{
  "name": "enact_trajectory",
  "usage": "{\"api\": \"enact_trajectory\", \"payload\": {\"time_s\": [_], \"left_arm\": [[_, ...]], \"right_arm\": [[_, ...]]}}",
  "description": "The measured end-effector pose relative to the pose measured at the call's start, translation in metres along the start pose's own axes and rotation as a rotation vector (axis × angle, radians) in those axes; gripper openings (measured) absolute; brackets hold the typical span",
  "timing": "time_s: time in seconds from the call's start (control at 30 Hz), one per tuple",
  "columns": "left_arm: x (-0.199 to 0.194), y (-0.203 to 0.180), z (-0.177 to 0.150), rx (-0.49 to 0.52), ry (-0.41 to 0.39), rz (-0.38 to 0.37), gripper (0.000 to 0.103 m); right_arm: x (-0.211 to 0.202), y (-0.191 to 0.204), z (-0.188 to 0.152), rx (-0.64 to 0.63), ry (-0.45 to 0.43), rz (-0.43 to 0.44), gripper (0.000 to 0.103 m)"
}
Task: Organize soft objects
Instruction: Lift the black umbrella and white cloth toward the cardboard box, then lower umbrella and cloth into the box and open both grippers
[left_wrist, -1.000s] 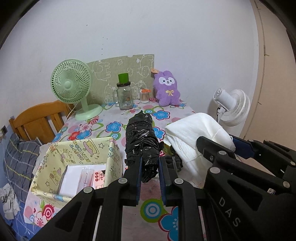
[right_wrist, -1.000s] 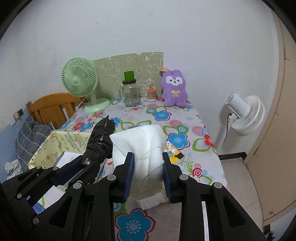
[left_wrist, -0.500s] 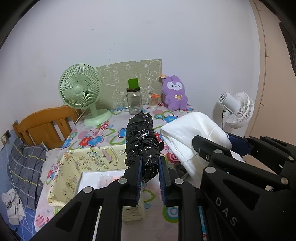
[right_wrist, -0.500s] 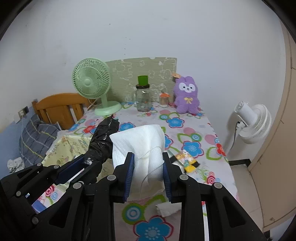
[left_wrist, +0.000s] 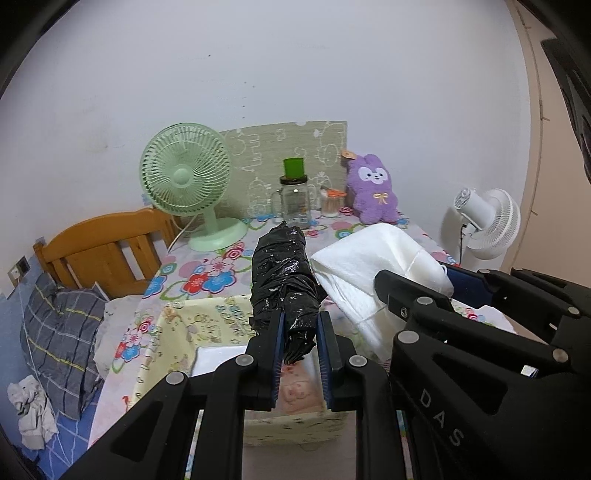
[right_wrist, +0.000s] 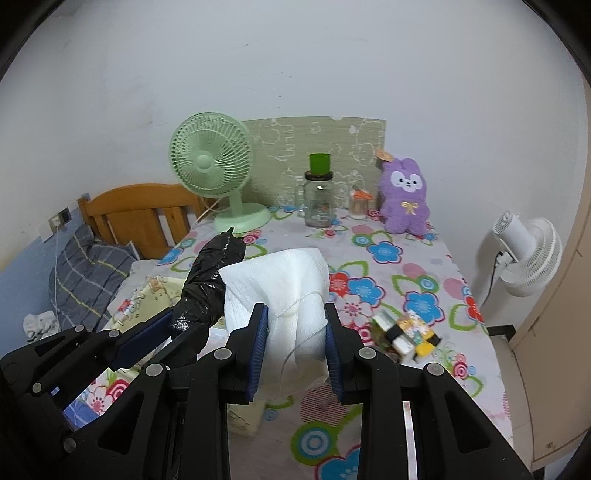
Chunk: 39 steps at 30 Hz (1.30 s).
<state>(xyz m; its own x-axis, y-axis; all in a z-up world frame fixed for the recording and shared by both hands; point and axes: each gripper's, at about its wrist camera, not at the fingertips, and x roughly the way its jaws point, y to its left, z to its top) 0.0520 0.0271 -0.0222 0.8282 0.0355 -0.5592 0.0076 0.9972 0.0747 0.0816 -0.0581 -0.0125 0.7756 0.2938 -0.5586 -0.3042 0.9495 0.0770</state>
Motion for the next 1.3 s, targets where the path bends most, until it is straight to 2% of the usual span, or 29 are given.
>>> {"api": "enact_trajectory", "payload": {"time_s": [0.37,0.97,1.23,1.3], "left_arm": [[0.016,0.037,-0.011,-0.025,0.043,0.034,0.016],[0.055,0.076,-0.040,-0.063,0.188,0.086,0.021],[0.065,0.087,-0.046,-0.084,0.228,0.096,0.047],[0.067,0.089,-0.047,-0.088,0.229,0.106,0.075]], "right_arm": [[0.028,0.036,0.001,-0.032,0.037,0.055,0.033],[0.075,0.071,-0.009,-0.068,0.121,0.089,0.033],[0.093,0.081,-0.014,-0.082,0.157,0.115,0.032],[0.097,0.083,-0.015,-0.083,0.164,0.125,0.032]]}}
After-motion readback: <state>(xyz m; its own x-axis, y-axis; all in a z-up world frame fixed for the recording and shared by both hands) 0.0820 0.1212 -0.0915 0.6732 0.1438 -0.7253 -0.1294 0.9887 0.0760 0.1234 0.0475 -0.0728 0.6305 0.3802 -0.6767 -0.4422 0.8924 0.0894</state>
